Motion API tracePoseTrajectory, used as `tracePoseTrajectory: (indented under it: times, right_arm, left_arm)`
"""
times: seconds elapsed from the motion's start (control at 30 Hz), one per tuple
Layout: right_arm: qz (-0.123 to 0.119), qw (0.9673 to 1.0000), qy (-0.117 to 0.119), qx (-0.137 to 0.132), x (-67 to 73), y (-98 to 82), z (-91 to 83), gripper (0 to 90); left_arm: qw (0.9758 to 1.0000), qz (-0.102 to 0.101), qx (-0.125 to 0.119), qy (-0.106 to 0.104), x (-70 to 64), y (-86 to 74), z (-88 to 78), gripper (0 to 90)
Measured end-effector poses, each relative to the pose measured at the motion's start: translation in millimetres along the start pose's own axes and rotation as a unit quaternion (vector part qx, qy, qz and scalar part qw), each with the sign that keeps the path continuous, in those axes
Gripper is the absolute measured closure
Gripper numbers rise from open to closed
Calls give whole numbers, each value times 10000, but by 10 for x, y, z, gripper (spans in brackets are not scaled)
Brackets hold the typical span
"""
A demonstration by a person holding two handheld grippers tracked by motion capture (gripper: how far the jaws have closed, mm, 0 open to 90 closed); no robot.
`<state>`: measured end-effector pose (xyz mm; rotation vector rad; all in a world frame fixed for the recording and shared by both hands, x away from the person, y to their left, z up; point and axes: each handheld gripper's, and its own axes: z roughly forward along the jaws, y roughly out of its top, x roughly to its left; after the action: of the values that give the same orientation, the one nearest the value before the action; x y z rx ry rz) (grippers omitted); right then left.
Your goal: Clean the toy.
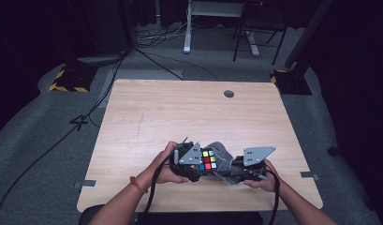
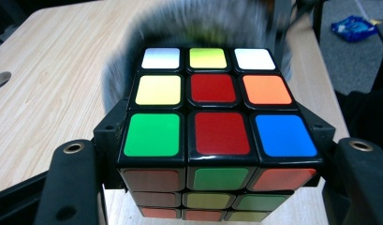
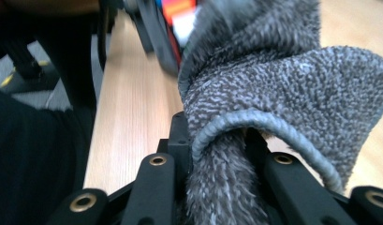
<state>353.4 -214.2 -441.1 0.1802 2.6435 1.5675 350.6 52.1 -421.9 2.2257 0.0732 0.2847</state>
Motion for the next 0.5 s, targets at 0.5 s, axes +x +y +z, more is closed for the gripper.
tracePoseTrajectory:
  times: [0.5]
  right_arm:
    - [82, 9990, 25, 447, 4, -53, 148, 736]
  left_arm:
    - [9991, -93, -412, -101, 1, 31, -61, 331]
